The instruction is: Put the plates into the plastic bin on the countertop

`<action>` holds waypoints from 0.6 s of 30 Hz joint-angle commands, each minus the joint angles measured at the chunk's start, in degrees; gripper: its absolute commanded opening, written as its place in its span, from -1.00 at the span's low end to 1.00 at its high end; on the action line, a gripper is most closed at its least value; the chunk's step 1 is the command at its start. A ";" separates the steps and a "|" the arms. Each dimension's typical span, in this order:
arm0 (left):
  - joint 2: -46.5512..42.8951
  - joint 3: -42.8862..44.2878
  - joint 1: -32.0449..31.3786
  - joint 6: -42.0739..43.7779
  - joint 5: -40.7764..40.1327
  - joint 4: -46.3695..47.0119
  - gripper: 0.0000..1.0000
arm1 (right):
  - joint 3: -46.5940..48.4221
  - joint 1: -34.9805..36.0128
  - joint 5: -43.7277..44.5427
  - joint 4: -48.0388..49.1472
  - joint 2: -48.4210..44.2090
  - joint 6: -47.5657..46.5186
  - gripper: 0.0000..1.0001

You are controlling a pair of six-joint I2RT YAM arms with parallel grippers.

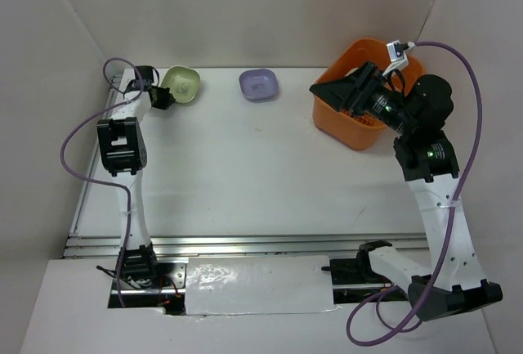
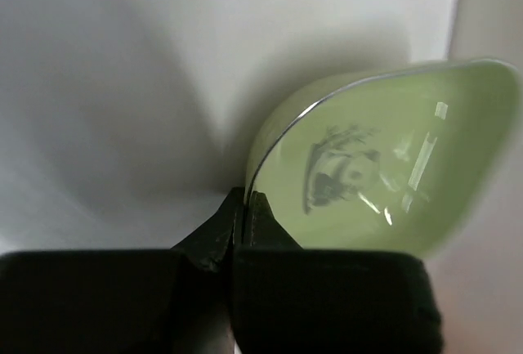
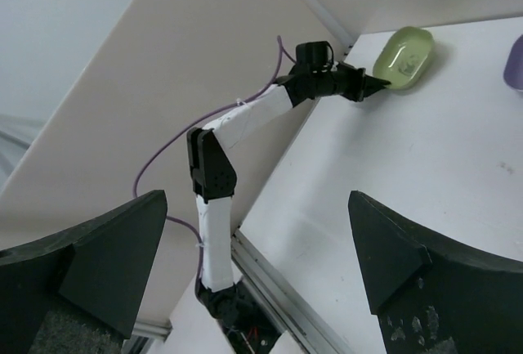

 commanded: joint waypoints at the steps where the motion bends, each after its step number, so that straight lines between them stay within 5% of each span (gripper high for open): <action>1: 0.89 6.98 -0.49 4.12 -4.06 -20.02 -1.00 | 3.74 -0.04 2.48 -3.92 2.68 -1.90 1.00; 4: -7.27 11.67 -5.22 13.87 -13.71 -29.64 -1.00 | 13.36 4.17 15.68 -16.44 11.00 -8.55 1.00; 6: -17.63 4.14 -9.62 21.16 -16.81 -28.72 -1.00 | 22.23 9.97 24.17 -24.90 19.08 -13.22 1.00; 11: -30.75 -12.13 -17.78 32.95 -6.46 -28.42 -1.00 | 34.14 15.77 32.97 -29.60 31.33 -19.30 1.00; 15: -31.55 -13.91 -22.98 39.72 0.58 -35.37 -1.00 | 44.59 17.98 35.97 -35.48 42.05 -23.26 1.00; 18: -34.97 -15.14 -25.45 40.44 2.17 -36.62 -1.00 | 43.76 19.73 38.79 -38.30 48.29 -23.36 1.00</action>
